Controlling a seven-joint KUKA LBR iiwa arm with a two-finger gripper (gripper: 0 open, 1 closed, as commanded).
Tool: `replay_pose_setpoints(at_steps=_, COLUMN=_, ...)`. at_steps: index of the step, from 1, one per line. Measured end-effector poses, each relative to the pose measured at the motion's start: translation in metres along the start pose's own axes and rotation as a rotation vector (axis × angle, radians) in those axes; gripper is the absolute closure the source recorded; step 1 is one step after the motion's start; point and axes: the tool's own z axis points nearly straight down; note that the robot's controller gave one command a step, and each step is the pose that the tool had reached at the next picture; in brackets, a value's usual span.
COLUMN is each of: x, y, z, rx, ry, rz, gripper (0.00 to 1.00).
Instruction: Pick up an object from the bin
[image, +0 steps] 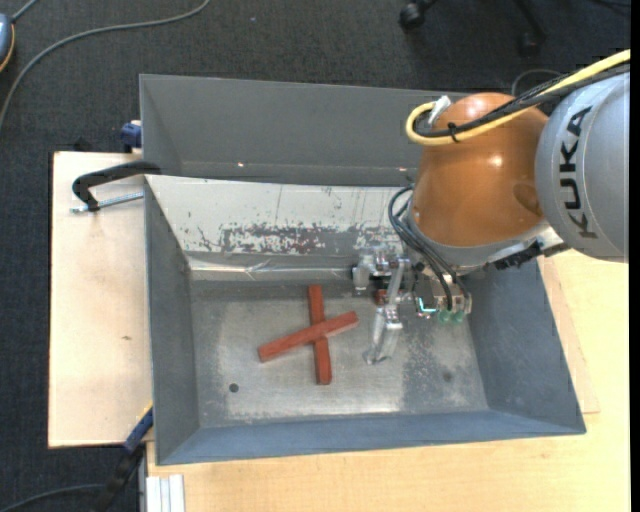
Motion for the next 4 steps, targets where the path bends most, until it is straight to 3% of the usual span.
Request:
replay_pose_setpoints(at_steps=1, x=0.003, y=0.027, z=0.135, rx=0.000, ry=-0.002, rz=-0.249, gripper=0.00)
replay_pose_setpoints(at_steps=2, x=-0.078, y=0.035, z=0.159, rx=0.000, ry=-0.015, rz=-0.381, gripper=0.00)
replay_pose_setpoints(at_steps=3, x=-0.079, y=0.035, z=0.155, rx=0.000, ry=-0.019, rz=-0.379, gripper=1.00)
replay_pose_setpoints(at_steps=4, x=-0.069, y=0.025, z=0.005, rx=0.003, ry=-0.022, rz=-0.470, gripper=1.00)
